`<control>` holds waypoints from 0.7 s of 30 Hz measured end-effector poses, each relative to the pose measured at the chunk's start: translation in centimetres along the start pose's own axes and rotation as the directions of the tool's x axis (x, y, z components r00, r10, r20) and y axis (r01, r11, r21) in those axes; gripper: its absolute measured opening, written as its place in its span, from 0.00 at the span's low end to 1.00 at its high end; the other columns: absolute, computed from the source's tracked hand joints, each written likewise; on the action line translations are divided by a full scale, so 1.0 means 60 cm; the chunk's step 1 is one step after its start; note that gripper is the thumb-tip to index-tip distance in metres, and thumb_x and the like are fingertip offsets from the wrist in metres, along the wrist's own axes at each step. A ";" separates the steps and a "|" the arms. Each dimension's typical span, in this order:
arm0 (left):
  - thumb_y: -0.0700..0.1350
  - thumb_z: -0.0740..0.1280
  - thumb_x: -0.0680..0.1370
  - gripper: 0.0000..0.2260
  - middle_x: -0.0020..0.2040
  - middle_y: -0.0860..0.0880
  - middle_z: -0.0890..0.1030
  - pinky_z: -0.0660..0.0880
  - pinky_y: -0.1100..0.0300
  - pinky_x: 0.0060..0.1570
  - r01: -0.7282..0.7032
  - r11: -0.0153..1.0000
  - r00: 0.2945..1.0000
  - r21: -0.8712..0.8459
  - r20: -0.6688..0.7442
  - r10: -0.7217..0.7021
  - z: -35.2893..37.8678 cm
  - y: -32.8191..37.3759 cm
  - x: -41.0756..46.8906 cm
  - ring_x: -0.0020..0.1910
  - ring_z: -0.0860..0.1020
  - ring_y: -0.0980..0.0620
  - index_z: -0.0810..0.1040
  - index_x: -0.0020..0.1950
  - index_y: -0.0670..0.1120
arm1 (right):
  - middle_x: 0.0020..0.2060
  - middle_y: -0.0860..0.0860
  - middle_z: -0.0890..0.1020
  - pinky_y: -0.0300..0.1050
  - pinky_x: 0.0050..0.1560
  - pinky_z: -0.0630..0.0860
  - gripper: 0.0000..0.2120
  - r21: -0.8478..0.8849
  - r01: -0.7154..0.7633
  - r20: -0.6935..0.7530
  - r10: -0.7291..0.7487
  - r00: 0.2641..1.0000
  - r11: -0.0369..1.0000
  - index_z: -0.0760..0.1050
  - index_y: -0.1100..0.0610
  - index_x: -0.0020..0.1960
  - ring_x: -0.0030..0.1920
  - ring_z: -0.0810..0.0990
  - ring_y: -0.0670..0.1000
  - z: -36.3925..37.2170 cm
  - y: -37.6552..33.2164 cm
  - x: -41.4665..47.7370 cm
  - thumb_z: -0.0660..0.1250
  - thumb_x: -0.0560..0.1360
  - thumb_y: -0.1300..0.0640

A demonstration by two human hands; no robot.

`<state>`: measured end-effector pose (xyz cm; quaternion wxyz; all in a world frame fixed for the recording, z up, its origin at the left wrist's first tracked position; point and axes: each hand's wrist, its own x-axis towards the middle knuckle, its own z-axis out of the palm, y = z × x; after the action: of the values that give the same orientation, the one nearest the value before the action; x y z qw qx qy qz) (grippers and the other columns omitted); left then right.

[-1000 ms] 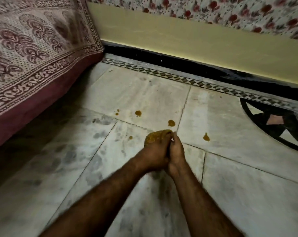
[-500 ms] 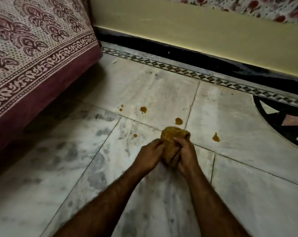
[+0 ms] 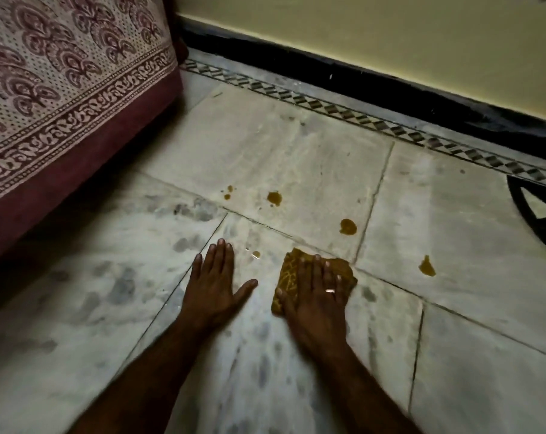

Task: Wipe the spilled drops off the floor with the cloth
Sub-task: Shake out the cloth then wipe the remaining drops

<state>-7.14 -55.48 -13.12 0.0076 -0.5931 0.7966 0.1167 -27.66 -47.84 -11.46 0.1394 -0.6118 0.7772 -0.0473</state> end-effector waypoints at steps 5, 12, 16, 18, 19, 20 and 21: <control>0.73 0.43 0.77 0.42 0.81 0.48 0.36 0.39 0.49 0.79 -0.009 0.999 0.999 -0.031 -0.044 0.008 0.016 -0.007 0.001 0.80 0.36 0.51 0.38 0.81 0.47 | 0.81 0.58 0.57 0.61 0.80 0.44 0.37 -0.088 -0.012 -0.187 -0.005 0.982 0.996 0.53 0.55 0.83 0.81 0.56 0.60 0.025 -0.028 0.012 0.48 0.81 0.34; 0.67 0.45 0.81 0.37 0.82 0.46 0.45 0.42 0.49 0.79 -0.084 0.996 0.993 0.033 -0.085 0.086 0.018 -0.048 0.025 0.81 0.42 0.50 0.46 0.82 0.45 | 0.81 0.60 0.59 0.62 0.80 0.43 0.35 -0.103 0.086 -0.200 -0.106 0.974 0.991 0.56 0.57 0.82 0.80 0.57 0.62 0.031 -0.085 0.096 0.49 0.82 0.38; 0.58 0.45 0.81 0.32 0.81 0.43 0.53 0.50 0.44 0.78 -0.038 0.998 0.994 0.056 -0.097 0.044 0.000 -0.088 0.046 0.81 0.54 0.45 0.54 0.81 0.42 | 0.81 0.58 0.58 0.68 0.77 0.55 0.31 -0.073 0.241 -0.189 -0.250 0.949 0.968 0.57 0.55 0.82 0.81 0.56 0.62 0.045 -0.140 0.095 0.52 0.82 0.43; 0.58 0.44 0.81 0.32 0.82 0.44 0.52 0.50 0.44 0.79 -0.051 0.996 0.995 0.073 -0.085 0.057 -0.005 -0.104 0.053 0.81 0.53 0.46 0.52 0.81 0.43 | 0.81 0.56 0.59 0.67 0.76 0.58 0.30 -0.090 0.408 -0.199 -0.417 0.887 0.909 0.58 0.54 0.82 0.81 0.56 0.60 0.063 -0.130 0.047 0.55 0.83 0.44; 0.58 0.44 0.81 0.32 0.82 0.45 0.51 0.49 0.45 0.79 -0.066 0.995 0.994 0.078 -0.084 0.073 -0.008 -0.110 0.058 0.81 0.51 0.47 0.51 0.81 0.43 | 0.82 0.55 0.58 0.67 0.76 0.57 0.31 -0.113 0.467 -0.204 -0.480 0.853 0.877 0.57 0.53 0.82 0.81 0.55 0.59 0.069 -0.113 0.022 0.56 0.82 0.43; 0.59 0.44 0.81 0.32 0.82 0.46 0.50 0.48 0.45 0.79 -0.078 0.994 0.994 0.076 -0.076 0.084 -0.009 -0.112 0.061 0.81 0.49 0.48 0.50 0.82 0.44 | 0.82 0.54 0.56 0.67 0.77 0.56 0.31 -0.144 0.493 -0.198 -0.513 0.835 0.858 0.56 0.51 0.82 0.81 0.55 0.59 0.073 -0.087 -0.001 0.55 0.82 0.42; 0.59 0.44 0.82 0.32 0.82 0.46 0.49 0.47 0.46 0.79 -0.085 0.994 0.994 0.071 -0.069 0.090 -0.009 -0.113 0.062 0.81 0.48 0.49 0.48 0.82 0.45 | 0.82 0.53 0.55 0.67 0.77 0.54 0.31 -0.165 0.479 -0.193 -0.505 0.841 0.862 0.55 0.50 0.82 0.81 0.55 0.59 0.072 -0.058 -0.013 0.54 0.83 0.40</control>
<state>-1.73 -60.90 -14.34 -0.0061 -0.5608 0.8251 0.0684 -23.06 -47.49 -14.64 -0.0022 -0.7879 0.6060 -0.1088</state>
